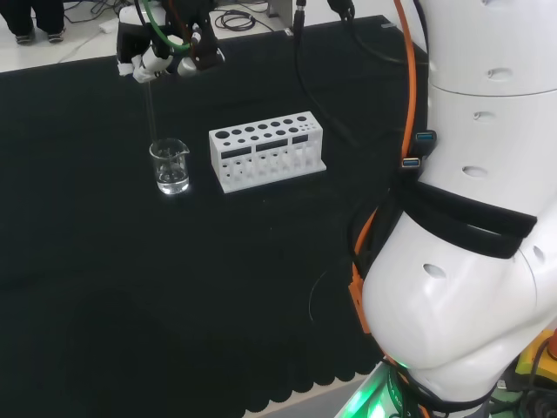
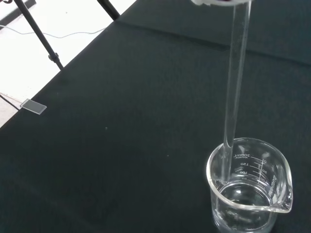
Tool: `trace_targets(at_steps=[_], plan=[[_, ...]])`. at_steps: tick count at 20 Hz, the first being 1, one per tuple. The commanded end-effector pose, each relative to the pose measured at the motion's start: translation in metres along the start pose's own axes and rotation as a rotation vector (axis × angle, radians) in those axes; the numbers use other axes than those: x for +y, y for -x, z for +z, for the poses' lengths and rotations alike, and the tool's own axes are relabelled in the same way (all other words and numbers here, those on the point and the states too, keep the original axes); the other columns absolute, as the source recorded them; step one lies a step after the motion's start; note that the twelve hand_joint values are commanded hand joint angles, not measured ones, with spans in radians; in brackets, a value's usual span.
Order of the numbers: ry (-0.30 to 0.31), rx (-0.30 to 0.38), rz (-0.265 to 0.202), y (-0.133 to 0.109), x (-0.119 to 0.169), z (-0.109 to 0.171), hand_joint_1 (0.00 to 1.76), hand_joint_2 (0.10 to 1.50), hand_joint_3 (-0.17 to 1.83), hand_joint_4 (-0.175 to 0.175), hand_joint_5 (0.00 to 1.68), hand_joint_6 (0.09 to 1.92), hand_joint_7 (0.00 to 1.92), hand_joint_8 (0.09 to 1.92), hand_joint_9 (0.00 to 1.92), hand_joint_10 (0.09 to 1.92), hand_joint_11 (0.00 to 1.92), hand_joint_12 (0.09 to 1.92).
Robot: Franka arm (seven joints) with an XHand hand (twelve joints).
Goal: Stir in the beaker to the left of the white test tube rack with the glass rod.
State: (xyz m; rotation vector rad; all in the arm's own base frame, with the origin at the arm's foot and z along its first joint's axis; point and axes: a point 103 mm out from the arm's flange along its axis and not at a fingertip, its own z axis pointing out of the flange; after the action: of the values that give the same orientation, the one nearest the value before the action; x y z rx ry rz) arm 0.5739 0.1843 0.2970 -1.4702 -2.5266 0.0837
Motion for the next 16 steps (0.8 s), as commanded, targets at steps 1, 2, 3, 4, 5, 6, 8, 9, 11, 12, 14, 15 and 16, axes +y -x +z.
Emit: trace_targets(at_steps=[1,2,3,4,5,6,8,9,11,12,14,15,16], plan=[[-0.012,0.019,0.0,0.026,0.007,-0.003,1.4,1.08,0.0,-0.175,1.07,0.48,0.93,1.1,1.09,1.18,1.51,0.65],[-0.011,0.019,0.002,0.03,0.004,-0.004,1.4,1.08,0.0,-0.175,1.07,0.48,0.93,1.1,1.09,1.18,1.51,0.65],[-0.013,0.012,0.005,0.033,0.0,-0.003,1.4,1.08,0.0,-0.175,1.07,0.48,0.93,1.11,1.09,1.18,1.51,0.65],[-0.014,0.008,0.012,0.036,-0.004,-0.003,1.4,1.08,0.0,-0.175,1.07,0.48,0.93,1.11,1.09,1.18,1.51,0.65],[-0.015,0.005,0.017,0.038,-0.008,-0.002,1.4,1.08,0.0,-0.175,1.07,0.48,0.93,1.11,1.09,1.18,1.51,0.65],[-0.017,0.003,0.022,0.04,-0.012,-0.002,1.4,1.08,0.0,-0.175,1.07,0.49,0.93,1.11,1.09,1.18,1.51,0.65],[-0.024,0.001,0.03,0.042,-0.02,-0.001,1.4,1.08,0.0,-0.175,1.07,0.49,0.93,1.11,1.09,1.18,1.51,0.65],[-0.027,0.0,0.033,0.043,-0.023,0.0,1.4,1.08,0.0,-0.175,1.07,0.49,0.93,1.11,1.09,1.17,1.51,0.65],[-0.012,0.007,0.029,0.046,-0.036,-0.001,1.4,1.08,0.0,-0.175,1.07,0.49,0.93,1.1,1.09,1.17,1.51,0.65],[-0.033,-0.003,0.035,0.047,-0.04,0.0,1.4,1.08,0.0,-0.175,1.07,0.49,0.93,1.1,1.09,1.17,1.5,0.65],[-0.045,-0.014,0.04,0.044,-0.046,0.005,1.4,1.08,0.0,-0.175,1.07,0.49,0.93,1.1,1.1,1.17,1.5,0.65],[-0.044,-0.016,0.039,0.042,-0.049,0.007,1.4,1.08,0.0,-0.175,1.07,0.49,0.94,1.1,1.1,1.17,1.5,0.65],[-0.043,-0.015,0.036,0.038,-0.053,0.009,1.4,1.08,0.0,-0.175,1.07,0.49,0.94,1.1,1.1,1.17,1.51,0.65]])
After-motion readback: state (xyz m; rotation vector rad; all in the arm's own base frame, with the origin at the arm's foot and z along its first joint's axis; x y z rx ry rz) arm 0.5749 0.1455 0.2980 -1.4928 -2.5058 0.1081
